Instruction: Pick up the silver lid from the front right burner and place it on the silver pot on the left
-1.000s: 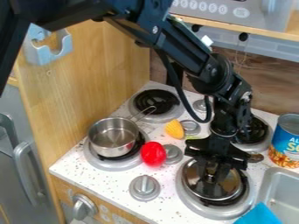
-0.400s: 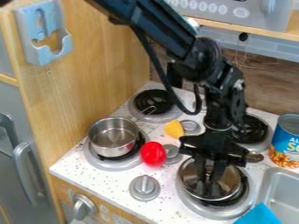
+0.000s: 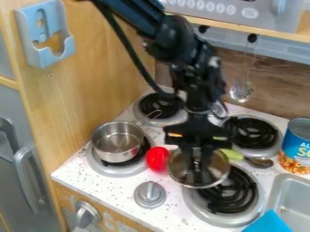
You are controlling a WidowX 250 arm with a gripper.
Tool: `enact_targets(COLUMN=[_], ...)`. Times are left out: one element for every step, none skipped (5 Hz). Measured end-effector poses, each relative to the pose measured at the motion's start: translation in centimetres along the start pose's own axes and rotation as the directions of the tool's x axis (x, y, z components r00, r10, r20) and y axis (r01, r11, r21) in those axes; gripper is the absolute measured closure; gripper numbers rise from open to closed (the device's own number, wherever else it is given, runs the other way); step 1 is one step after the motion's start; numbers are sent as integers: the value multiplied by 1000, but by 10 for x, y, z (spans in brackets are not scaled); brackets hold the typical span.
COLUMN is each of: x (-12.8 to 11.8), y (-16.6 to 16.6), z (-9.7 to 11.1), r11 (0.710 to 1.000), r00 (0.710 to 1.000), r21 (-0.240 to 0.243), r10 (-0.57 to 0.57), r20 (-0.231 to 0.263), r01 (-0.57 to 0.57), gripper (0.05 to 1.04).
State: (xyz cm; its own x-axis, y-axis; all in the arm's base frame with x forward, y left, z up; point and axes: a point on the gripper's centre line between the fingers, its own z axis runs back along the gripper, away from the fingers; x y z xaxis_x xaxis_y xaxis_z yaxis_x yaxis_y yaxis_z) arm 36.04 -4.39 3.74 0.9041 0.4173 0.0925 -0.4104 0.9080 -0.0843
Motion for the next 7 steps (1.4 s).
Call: enact_targets(x=[14,22,22,24,29,34,45], y=[14,29,45,56,69,83,95], z=[5,7,2,14,18,21,25], r11=[996,990,984,971,954,942,927], r00=[997,990,984,971,954,942,927], r21=[-20,-19,-5,31,46,51,44], r10=[83,141,176,234,293,329,369], r20=[3,4,-7,46,59,58,59], r01=[-83,-141,-176,-235,-295,-332,-372], gripper=[762,762,762,761,762,762,762])
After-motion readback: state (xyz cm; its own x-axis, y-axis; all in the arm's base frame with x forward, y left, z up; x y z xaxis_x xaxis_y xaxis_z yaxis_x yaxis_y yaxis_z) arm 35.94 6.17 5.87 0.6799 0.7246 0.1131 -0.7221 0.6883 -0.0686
